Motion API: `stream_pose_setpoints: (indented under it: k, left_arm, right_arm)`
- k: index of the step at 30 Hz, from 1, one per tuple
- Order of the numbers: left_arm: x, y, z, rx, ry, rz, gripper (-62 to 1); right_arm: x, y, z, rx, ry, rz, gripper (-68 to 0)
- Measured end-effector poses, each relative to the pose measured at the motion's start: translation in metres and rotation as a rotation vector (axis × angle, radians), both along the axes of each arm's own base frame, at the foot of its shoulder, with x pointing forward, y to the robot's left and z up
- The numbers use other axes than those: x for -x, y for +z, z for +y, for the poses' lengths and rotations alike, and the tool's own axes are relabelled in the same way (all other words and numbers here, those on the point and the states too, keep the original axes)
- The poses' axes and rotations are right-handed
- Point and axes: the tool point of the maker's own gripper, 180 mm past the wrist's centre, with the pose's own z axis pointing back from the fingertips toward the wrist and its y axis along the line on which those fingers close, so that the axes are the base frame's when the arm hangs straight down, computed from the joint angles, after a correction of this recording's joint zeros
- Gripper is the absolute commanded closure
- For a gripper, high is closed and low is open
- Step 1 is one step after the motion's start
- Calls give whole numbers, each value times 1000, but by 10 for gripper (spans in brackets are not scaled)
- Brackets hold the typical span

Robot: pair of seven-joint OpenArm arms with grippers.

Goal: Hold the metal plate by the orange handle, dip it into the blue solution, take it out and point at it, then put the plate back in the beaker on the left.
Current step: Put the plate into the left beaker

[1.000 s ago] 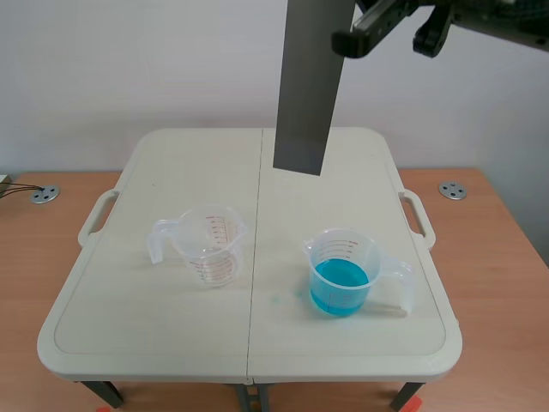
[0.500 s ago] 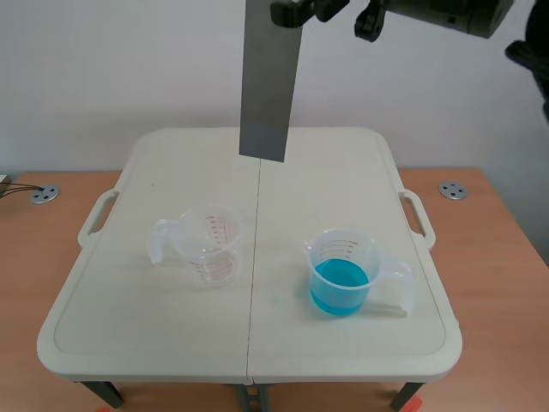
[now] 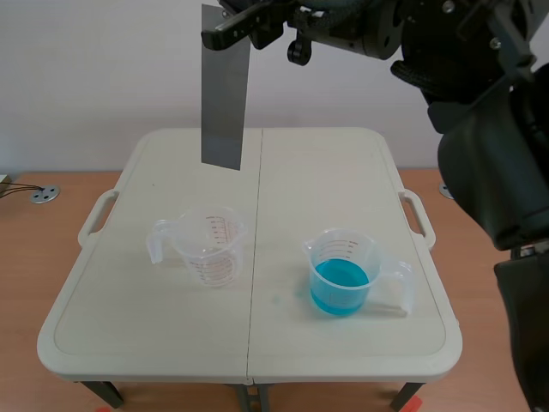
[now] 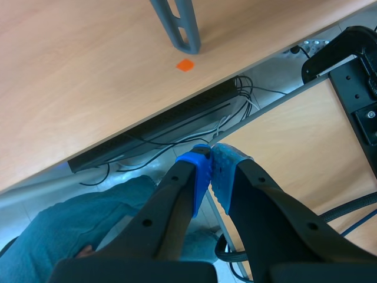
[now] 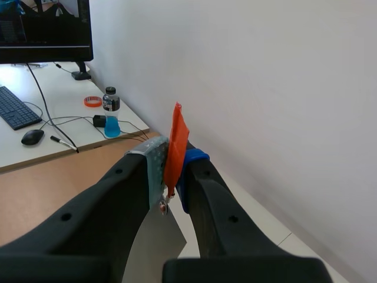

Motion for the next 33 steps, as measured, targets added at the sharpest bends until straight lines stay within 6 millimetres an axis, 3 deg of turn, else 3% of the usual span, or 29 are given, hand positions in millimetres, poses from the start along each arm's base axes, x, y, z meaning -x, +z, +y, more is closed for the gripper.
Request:
stream_pose_setpoints:
  k: [17, 33]
  left_arm:
    - [1, -1, 1, -3, 1, 7, -21]
    - [1, -1, 1, -3, 1, 7, -21]
  right_arm:
    - [-6, -24, 41, 11, 64, 30, -13]
    - [-9, -62, 59, 39, 91, 107, -13]
